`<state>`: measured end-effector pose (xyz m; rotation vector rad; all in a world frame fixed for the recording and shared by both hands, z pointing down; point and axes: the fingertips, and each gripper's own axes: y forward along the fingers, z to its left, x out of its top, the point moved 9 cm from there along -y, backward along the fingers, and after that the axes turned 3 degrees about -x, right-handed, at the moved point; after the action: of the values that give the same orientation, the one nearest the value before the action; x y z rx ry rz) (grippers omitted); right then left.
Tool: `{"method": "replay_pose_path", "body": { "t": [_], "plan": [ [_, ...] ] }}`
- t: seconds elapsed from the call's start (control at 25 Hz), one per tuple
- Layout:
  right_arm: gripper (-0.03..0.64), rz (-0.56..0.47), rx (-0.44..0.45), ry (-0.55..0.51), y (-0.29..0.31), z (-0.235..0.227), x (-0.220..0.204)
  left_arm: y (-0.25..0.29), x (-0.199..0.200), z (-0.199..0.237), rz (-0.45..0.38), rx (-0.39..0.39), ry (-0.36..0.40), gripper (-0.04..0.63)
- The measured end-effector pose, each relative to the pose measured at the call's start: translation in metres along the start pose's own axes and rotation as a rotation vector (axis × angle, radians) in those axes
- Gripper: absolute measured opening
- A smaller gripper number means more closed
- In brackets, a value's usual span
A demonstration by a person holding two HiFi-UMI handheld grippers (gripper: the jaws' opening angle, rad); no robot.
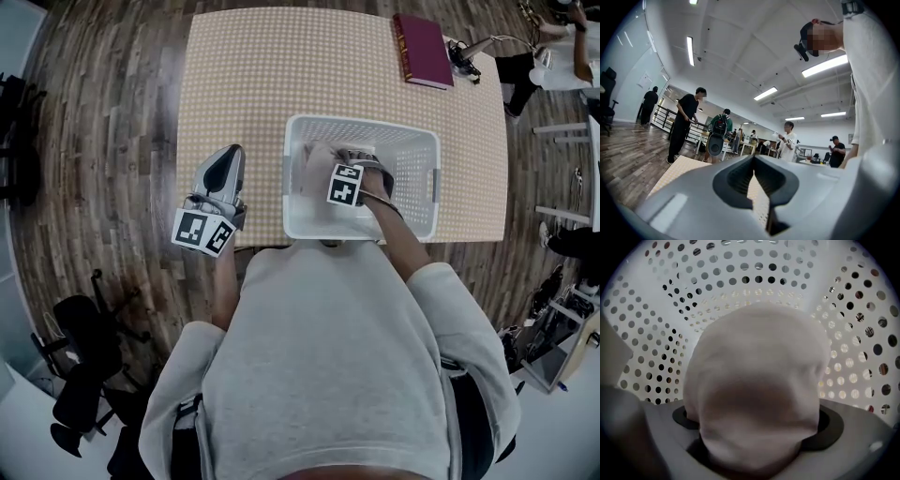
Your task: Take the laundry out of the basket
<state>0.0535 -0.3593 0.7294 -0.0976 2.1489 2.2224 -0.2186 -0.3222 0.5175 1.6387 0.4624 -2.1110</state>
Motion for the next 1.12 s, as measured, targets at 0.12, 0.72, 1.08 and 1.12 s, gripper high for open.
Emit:
{"method": "replay_pose_path", "body": {
  "t": [0.12,0.72,1.08,1.12],
  "plan": [
    [0.597,0.003,-0.005,0.0,-0.001,0.0,0.001,-0.003,0.001,0.001,-0.006,0.005,-0.003,0.008],
    [0.258,-0.07,-0.004,0.153,-0.022,-0.013,0.001,-0.012,0.007,-0.002,-0.03,-0.02,-0.018,0.008],
    [0.224,-0.125,-0.335,0.124,-0.074,0.006,0.002,-0.011,0.014,-0.002,-0.044,-0.063,-0.007,0.008],
    [0.224,-0.133,-0.39,0.13,-0.088,0.009,0.002,-0.01,0.015,-0.002,-0.044,-0.075,-0.006,0.008]
  ]
}}
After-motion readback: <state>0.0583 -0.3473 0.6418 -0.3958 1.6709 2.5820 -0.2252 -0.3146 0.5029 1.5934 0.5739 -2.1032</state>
